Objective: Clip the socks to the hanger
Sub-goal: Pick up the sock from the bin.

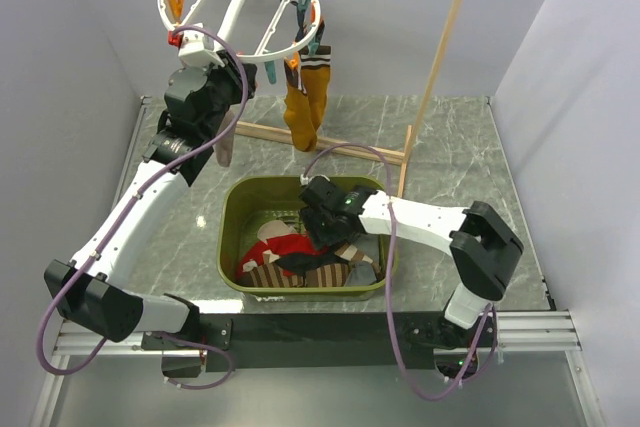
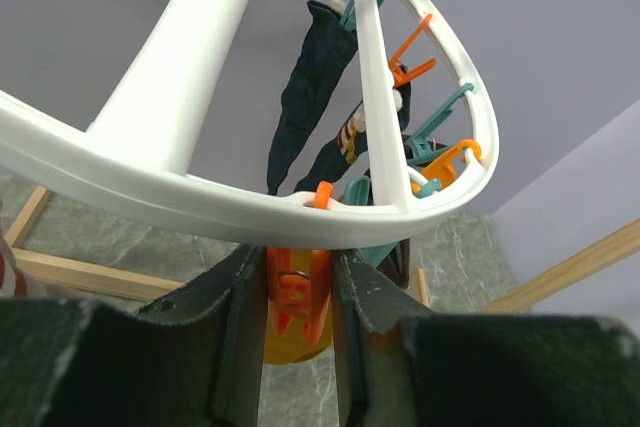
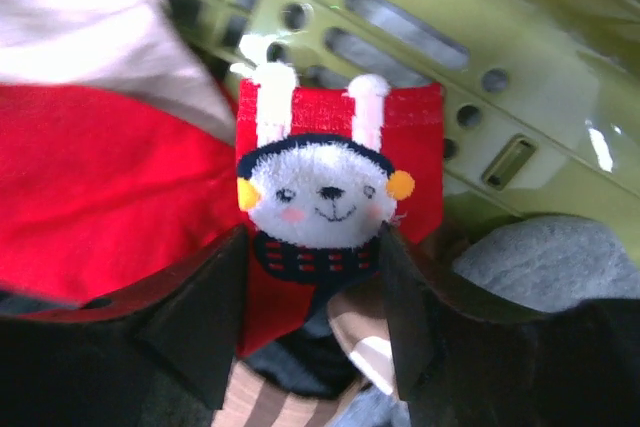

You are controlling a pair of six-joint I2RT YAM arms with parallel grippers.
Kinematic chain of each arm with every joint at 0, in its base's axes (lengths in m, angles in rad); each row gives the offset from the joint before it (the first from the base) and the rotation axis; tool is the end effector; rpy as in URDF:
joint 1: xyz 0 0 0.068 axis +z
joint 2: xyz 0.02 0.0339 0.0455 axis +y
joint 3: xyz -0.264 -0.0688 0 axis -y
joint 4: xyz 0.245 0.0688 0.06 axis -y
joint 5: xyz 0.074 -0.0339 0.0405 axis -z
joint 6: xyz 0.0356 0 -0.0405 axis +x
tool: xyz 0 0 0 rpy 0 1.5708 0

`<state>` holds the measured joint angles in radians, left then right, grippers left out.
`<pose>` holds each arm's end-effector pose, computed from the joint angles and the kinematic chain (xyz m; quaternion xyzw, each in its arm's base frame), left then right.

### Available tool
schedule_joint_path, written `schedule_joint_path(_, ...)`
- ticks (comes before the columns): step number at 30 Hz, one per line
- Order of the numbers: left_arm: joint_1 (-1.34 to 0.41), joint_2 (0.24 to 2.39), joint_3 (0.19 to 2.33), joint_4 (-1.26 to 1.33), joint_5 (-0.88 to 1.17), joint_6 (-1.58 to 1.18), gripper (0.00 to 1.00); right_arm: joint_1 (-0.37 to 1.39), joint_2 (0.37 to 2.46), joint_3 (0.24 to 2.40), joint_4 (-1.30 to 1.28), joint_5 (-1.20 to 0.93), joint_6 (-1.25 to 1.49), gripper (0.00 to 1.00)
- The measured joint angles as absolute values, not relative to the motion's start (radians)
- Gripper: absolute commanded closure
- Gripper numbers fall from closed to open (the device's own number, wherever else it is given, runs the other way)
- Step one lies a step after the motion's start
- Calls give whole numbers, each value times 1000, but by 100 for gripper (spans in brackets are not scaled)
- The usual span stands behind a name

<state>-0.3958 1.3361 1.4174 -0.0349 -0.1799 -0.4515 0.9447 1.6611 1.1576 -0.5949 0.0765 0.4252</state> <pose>0.2856 -0.1124 0.4550 -0.0841 0.6856 -0.2396 0.6822 0.1998 0.2716 0.2133 -0.2409 0.9412 0.1191 0.2046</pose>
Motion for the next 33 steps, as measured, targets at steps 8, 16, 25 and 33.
schedule_joint_path(8, -395, 1336, 1417, -35, -176, -448, 85, 947, 1693, 1158, -598, 181, 406, 96)
schedule_joint_path(16, -394, 1336, 1417, -35, -174, -445, 85, 947, 1557, 1113, -554, 210, 414, 98)
schedule_joint_path(25, -394, 1332, 1412, -27, -174, -439, 85, 947, 1218, 1005, -293, 132, 338, 100)
schedule_joint_path(33, -394, 1330, 1412, -24, -170, -463, 87, 947, 1218, 1016, -121, 126, 303, 100)
